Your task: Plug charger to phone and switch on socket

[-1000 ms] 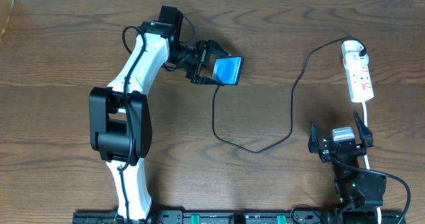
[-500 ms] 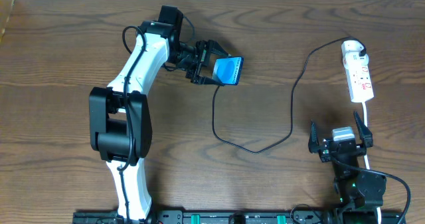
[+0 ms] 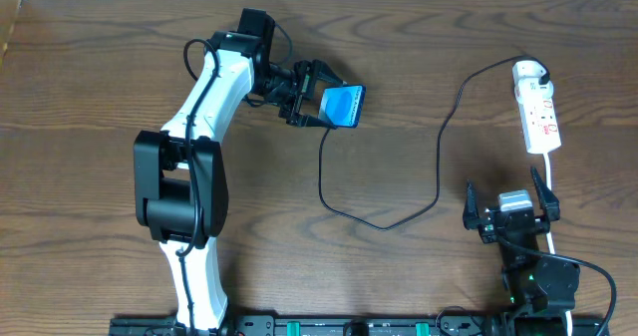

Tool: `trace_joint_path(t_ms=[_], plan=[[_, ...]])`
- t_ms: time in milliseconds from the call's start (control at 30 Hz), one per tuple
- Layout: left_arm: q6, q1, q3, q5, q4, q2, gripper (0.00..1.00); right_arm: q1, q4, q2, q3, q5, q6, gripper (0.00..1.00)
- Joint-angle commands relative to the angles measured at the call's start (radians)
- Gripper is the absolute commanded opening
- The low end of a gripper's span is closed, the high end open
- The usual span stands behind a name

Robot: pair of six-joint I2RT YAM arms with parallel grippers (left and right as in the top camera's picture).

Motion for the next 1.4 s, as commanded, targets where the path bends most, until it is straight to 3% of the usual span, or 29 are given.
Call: trace_joint_path(t_ms=[0,1200,1367], plan=[[-0.005,-0.002,0.005,0.021,-0.003,-0.031,0.63,0.002,-0.001,-0.005,-0.004,-0.003,0.010,0.99],[-0.005,-0.002,0.005,0.021,-0.003,-0.031,0.63,0.002,0.003,-0.005,-0.004,-0.003,0.013,0.99],[-0.005,-0.002,0.005,0.021,-0.003,-0.031,0.63,0.002,0.004,-0.005,-0.004,-0.003,0.143,0.99]])
